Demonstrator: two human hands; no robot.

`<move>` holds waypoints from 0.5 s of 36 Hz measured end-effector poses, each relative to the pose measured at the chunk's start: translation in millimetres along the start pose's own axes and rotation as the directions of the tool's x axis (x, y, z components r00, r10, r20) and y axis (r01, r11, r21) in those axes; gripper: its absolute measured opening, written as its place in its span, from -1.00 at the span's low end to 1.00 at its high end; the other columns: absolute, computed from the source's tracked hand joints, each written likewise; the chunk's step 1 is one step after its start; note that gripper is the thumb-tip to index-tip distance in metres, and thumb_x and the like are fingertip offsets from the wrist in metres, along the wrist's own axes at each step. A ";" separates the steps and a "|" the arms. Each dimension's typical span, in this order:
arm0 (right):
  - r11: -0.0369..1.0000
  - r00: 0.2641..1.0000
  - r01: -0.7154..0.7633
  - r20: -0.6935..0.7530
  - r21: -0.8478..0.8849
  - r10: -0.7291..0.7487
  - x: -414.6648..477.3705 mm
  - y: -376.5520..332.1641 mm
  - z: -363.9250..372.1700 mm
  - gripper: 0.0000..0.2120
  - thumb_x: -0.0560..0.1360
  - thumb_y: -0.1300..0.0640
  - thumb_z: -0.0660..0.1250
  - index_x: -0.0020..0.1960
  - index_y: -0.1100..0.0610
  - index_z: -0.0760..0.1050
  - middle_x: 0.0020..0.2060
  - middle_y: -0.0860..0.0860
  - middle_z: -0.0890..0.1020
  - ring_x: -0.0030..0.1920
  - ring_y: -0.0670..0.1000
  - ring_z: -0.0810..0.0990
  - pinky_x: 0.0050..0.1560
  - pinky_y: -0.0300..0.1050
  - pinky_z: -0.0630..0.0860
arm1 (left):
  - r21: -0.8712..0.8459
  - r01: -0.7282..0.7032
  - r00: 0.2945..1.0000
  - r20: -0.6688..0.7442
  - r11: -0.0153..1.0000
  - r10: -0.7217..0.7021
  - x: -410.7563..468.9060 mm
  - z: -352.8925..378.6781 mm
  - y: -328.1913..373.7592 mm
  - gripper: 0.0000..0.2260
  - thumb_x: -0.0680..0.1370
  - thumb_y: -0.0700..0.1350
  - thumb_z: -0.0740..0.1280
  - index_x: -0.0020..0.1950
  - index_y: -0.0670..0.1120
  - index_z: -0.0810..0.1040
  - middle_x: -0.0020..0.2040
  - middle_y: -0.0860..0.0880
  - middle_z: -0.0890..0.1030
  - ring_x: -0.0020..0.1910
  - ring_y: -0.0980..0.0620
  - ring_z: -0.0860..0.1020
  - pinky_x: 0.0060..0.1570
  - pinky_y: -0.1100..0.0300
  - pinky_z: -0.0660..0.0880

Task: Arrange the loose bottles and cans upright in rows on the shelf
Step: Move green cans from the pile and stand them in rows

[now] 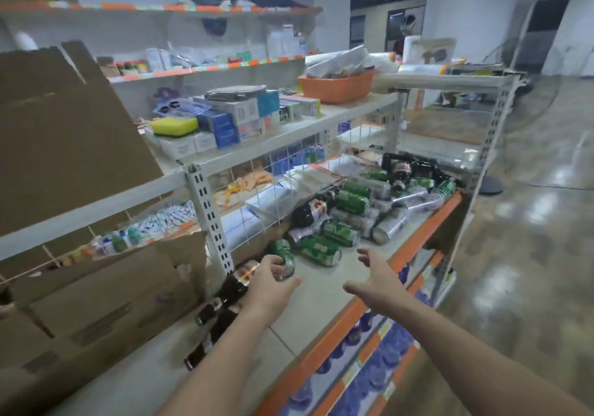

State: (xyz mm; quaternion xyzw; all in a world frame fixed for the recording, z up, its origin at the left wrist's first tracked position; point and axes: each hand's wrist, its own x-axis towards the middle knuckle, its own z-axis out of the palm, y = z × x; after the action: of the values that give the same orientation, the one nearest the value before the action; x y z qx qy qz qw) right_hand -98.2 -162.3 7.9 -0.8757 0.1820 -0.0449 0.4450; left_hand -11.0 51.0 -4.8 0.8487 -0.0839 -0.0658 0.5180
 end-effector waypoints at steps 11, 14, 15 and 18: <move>0.986 0.993 -0.042 0.101 -0.164 0.059 129.2 1.5 25.6 -0.19 0.42 0.08 0.55 0.55 0.15 0.22 0.47 0.14 0.42 0.44 0.12 0.42 0.34 -0.10 0.37 | 0.199 0.110 0.992 0.036 0.974 -0.120 105.6 36.2 -29.8 -0.34 0.46 0.07 0.51 0.47 -0.01 0.32 0.36 -0.08 0.38 0.13 0.03 0.44 0.19 0.09 0.48; 0.975 0.982 -0.054 0.165 -0.216 0.091 152.2 10.0 34.6 -0.12 0.41 0.02 0.54 0.58 0.17 0.17 0.48 0.17 0.42 0.45 0.17 0.42 0.36 -0.06 0.42 | 0.234 0.102 0.994 0.014 0.967 -0.108 120.8 41.7 -32.5 -0.44 0.47 0.09 0.50 0.38 -0.01 0.38 0.24 -0.02 0.38 -0.02 0.13 0.42 0.01 0.21 0.37; 0.973 0.979 -0.051 0.183 -0.225 0.094 159.9 13.5 37.4 -0.11 0.40 0.00 0.54 0.58 0.16 0.16 0.47 0.17 0.43 0.43 0.18 0.44 0.36 -0.03 0.45 | 0.248 0.102 0.994 -0.001 0.963 -0.105 125.1 43.6 -34.5 -0.48 0.47 0.11 0.49 0.34 0.00 0.40 0.20 0.01 0.38 -0.01 0.11 0.42 -0.02 0.21 0.35; 0.969 0.973 -0.030 0.216 -0.244 0.084 182.3 25.7 46.5 -0.15 0.41 -0.01 0.54 0.56 0.07 0.19 0.46 0.13 0.43 0.37 0.16 0.48 0.23 -0.04 0.50 | 0.278 0.112 0.994 -0.030 0.954 -0.108 136.1 49.8 -42.6 -0.57 0.46 0.14 0.46 0.24 0.04 0.42 0.15 0.01 0.41 0.05 0.02 0.46 -0.02 0.13 0.44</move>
State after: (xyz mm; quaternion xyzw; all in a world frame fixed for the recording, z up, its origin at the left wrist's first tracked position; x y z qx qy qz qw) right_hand 75.2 -206.1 -55.6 -0.9168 0.1599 0.0894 0.3550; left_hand 115.3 -1.7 -68.8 0.9171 -0.0413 -0.0759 0.3892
